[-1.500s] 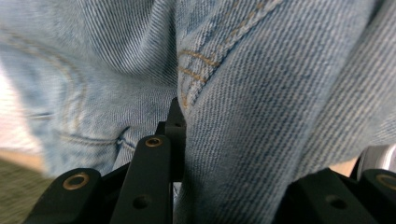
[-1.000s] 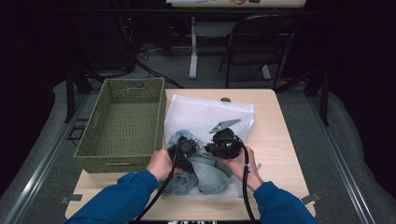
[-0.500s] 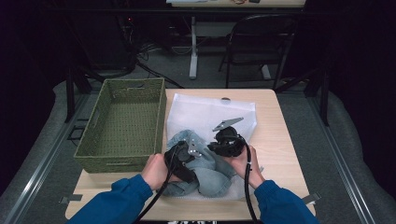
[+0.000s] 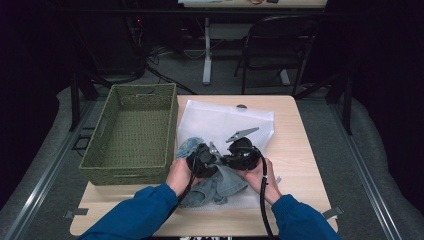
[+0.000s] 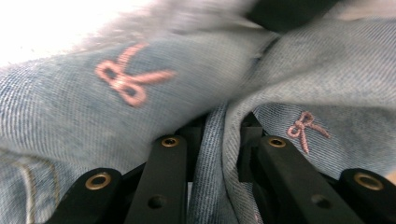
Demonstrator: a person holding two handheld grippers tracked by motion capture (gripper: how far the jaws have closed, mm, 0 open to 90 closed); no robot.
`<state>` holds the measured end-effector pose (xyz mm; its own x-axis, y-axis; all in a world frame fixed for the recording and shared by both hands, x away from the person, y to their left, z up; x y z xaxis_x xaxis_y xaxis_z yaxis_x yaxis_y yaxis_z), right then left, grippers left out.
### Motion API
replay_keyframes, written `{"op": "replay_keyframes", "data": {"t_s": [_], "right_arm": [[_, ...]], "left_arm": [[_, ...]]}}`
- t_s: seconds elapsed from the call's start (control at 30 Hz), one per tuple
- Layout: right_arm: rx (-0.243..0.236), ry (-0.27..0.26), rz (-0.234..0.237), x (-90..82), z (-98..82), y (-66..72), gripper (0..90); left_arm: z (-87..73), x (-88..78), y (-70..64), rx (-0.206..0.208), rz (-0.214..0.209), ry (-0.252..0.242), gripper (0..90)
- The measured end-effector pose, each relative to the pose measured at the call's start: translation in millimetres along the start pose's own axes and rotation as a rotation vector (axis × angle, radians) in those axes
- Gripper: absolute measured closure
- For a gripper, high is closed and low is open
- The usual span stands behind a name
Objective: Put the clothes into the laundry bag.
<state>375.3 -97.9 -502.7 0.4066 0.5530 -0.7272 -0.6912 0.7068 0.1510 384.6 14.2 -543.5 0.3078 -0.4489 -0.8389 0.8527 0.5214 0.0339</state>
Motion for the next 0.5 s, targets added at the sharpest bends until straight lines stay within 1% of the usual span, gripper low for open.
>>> {"op": "replay_keyframes", "data": {"t_s": [0.03, 0.1, 0.13, 0.17, 0.23, 0.27, 0.3, 0.33, 0.37, 0.4, 0.43, 0.47, 0.5], "right_arm": [[0.004, -0.008, 0.005, -2.1, 0.9, 1.9, 89.6], [0.004, -0.032, 0.011, -7.2, 3.5, 4.1, 89.6], [0.01, -0.041, 0.017, -8.8, 4.5, 4.4, 89.6], [0.017, -0.044, 0.02, -8.9, 4.6, 4.0, 89.6], [0.015, -0.023, 0.008, -3.1, 2.2, 1.6, 89.5], [0.016, -0.002, 0.003, 1.6, -0.5, -0.4, 89.5], [0.011, 0.02, -0.005, 6.8, -3.5, -2.9, 89.4], [0.015, 0.022, -0.005, 9.6, -6.0, -5.4, 89.3], [0.005, 0.028, -0.012, 10.9, -7.3, -7.9, 89.2], [0.008, 0.025, -0.019, 10.7, -7.5, -9.9, 89.1], [0.025, 0.015, -0.014, 9.3, -7.5, -12.0, 89.1], [0.023, 0.015, -0.018, 8.1, -7.6, -14.1, 89.0], [0.025, 0.012, -0.018, 7.0, -7.9, -16.0, 89.0]], "left_arm": [[1.3, -3.2, 2.4, -0.023, -0.005, -0.015, 79.3], [2.1, -8.4, 8.4, -0.046, -0.001, -0.026, 79.4], [1.8, -8.0, 11.1, -0.054, 0.015, -0.035, 79.4], [1.0, -4.9, 12.9, -0.052, 0.023, -0.034, 79.3], [-1.0, 6.3, 13.2, -0.056, 0.024, -0.034, 78.2], [-1.1, 11.3, 12.4, -0.047, 0.053, -0.034, 77.3], [-0.4, 13.9, 10.8, -0.051, 0.059, -0.046, 75.5], [0.6, 15.5, 9.1, -0.049, 0.071, -0.054, 73.5], [1.3, 14.8, 7.5, -0.036, 0.077, -0.051, 69.9], [1.4, 12.2, 6.4, -0.015, 0.082, -0.037, 63.2], [1.2, 9.4, 4.2, 0.001, 0.085, -0.029, 56.6], [0.5, 5.3, 1.9, 0.027, 0.08, -0.013, 48.9], [0.0, 1.1, -1.4, 0.037, 0.083, -0.014, 43.3]]}}
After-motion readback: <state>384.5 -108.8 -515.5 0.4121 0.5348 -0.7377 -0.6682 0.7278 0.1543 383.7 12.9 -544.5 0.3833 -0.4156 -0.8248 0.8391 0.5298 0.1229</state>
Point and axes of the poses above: each handheld gripper's, and its own axes: x roughly forward along the jaws, z roughly out of its top, y roughly to its left, the point moved 5 cm from there along x, roughly forward along the jaws, and after that the axes turned 2 degrees about x, right-handed, at the moved point
